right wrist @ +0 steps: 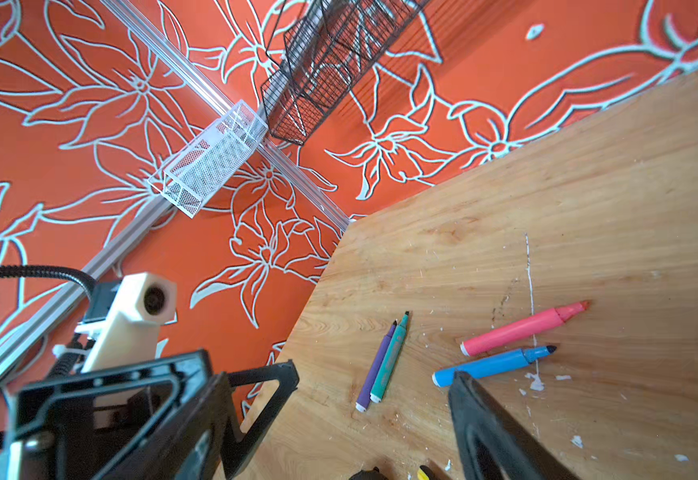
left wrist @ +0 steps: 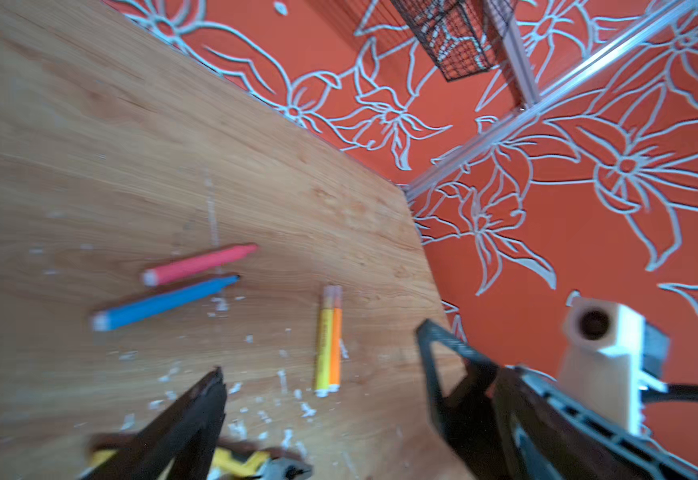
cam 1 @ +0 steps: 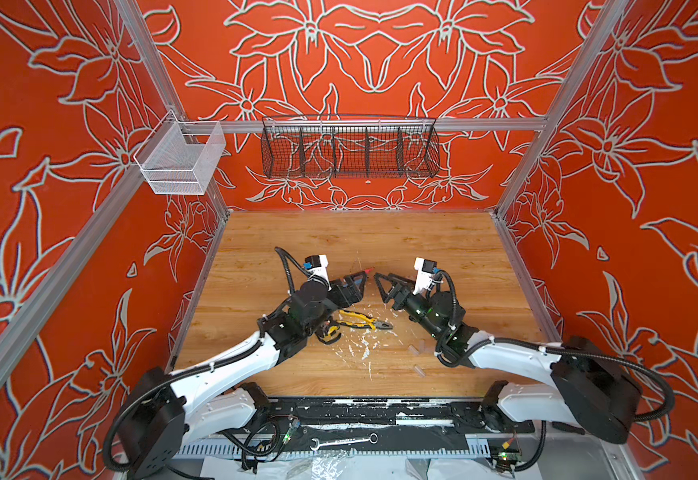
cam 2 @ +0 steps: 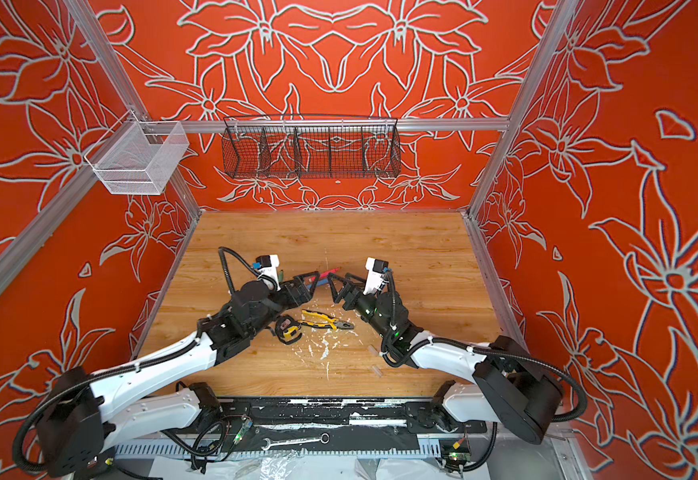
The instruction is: Insert the pens into the pen caps
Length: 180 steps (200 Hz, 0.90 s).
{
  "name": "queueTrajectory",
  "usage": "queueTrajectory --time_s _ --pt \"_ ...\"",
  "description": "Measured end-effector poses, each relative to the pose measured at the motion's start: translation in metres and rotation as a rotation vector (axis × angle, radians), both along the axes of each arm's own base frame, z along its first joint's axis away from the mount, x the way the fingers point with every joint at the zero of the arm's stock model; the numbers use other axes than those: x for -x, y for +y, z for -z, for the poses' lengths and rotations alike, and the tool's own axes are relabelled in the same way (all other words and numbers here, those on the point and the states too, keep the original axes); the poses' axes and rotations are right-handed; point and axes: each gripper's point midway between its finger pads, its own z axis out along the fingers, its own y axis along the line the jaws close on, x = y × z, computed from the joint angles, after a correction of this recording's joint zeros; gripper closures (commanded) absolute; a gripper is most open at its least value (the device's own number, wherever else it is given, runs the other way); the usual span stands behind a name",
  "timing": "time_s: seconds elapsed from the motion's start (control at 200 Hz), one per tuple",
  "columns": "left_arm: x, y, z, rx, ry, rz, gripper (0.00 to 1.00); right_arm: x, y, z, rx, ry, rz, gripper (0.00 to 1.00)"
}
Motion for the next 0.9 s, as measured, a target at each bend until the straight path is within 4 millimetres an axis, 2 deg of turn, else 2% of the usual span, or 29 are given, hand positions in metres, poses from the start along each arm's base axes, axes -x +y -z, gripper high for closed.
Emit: queueTrajectory --time_s 0.095,0.195,0.32,0.425,0.51,0.736,0.901 --pt "0.005 0.027 0.014 -0.077 0.039 -0.045 0.03 0.003 -0.003 0.001 0.031 0.008 0.003 0.17" --pt "0.002 0.040 0.039 -0.167 0.114 -0.055 0.03 0.004 -0.007 0.010 0.083 0.038 0.011 0.17" --pt "-0.009 0.031 0.082 -0.316 0.258 0.008 0.03 0.006 -0.014 0.013 0.158 0.067 0.031 0.18" --pt "-0.022 0.017 0.105 -0.410 0.331 0.071 0.03 0.009 -0.023 0.004 0.196 0.051 0.054 0.16" --pt "-0.030 0.012 0.114 -0.471 0.352 0.101 0.03 0.011 -0.035 0.001 0.233 0.041 0.082 0.11" --pt "-0.049 0.007 0.126 -0.608 0.372 0.134 0.03 0.013 -0.069 -0.005 0.317 0.022 0.180 0.08" --pt "-0.060 0.004 0.134 -0.680 0.388 0.152 0.03 0.015 -0.083 -0.010 0.335 0.002 0.220 0.06"
